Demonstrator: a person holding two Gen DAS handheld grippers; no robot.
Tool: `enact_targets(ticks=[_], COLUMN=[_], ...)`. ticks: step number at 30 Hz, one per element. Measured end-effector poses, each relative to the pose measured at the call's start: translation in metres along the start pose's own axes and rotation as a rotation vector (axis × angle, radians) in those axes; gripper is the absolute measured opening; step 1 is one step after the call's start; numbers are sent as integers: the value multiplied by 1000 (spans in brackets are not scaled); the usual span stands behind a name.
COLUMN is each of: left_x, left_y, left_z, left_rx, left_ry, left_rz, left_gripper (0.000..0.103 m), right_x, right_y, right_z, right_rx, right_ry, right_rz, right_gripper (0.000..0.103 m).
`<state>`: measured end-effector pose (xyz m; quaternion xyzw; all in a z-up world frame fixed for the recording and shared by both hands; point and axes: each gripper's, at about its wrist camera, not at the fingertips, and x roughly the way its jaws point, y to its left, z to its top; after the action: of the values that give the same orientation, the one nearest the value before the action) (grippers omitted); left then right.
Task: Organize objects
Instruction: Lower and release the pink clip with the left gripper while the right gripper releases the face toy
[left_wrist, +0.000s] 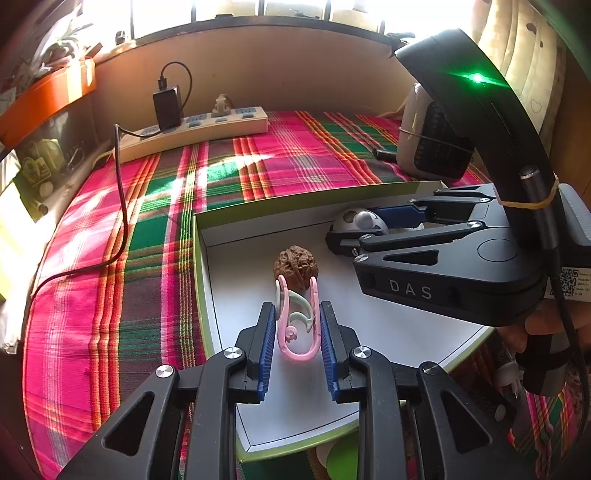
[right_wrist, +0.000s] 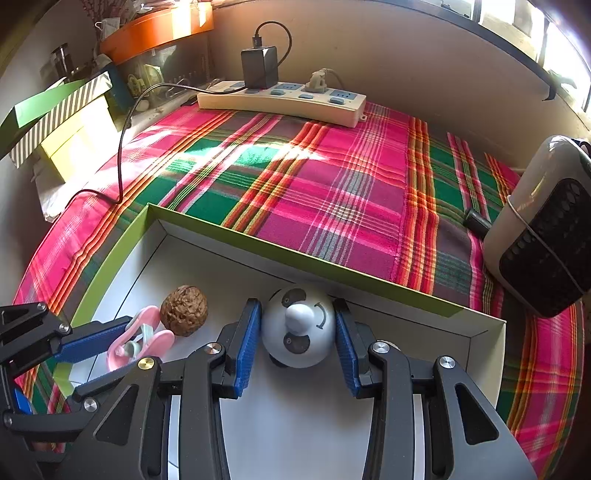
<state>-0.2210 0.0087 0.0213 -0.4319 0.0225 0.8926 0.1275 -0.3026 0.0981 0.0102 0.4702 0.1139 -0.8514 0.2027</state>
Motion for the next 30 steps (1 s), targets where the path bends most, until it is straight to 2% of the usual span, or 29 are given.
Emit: enact_targets(ticks=[12, 21, 26, 30], left_x=[1, 0, -5, -10], left_y=[-2, -2, -1, 2], left_z=[-1, -2, -2, -3], left_rx=[5, 1, -13, -25], left_ry=[5, 6, -5, -11], left_rz=[4, -3, 2, 10], left_gripper=[24, 30, 35, 35], right_x=[0, -4, -8, -15], right_y=[0, -2, -2, -1], right_z=[0, -2, -5, -7], right_rx=[21, 43, 52, 57], right_ry=[4, -7, -15, -34], right_rz=[1, 5, 9, 14], right_gripper=[41, 52, 53, 59])
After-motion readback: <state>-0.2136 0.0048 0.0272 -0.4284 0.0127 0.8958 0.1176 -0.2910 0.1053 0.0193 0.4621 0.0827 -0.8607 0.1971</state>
